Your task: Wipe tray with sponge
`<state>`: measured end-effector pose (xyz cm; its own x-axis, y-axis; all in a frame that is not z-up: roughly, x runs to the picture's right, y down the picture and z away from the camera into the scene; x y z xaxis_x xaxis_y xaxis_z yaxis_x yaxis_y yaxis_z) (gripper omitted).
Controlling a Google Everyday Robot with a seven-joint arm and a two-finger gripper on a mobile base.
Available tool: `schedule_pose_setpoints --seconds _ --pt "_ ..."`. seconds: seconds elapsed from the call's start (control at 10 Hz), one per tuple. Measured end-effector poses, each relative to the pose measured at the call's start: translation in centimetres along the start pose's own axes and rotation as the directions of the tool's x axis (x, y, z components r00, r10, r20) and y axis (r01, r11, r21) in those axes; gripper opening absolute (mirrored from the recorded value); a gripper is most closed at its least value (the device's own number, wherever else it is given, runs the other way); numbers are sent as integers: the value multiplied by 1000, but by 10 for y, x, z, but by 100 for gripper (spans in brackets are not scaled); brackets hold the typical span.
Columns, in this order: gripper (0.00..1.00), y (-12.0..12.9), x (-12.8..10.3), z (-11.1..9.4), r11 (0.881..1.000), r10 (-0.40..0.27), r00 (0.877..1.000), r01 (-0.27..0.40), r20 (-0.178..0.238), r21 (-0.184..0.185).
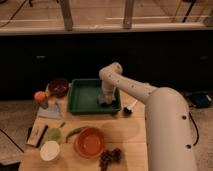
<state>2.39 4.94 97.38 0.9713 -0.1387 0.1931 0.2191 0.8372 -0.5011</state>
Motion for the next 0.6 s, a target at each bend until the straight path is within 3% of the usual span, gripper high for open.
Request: schedule_pose_setpoints --seconds 0.3,0.6 --pt "0 -21 1 7 1000 8 1000 -9 21 14" --pt "0 -28 -30 8 998 -58 995 57 82 18"
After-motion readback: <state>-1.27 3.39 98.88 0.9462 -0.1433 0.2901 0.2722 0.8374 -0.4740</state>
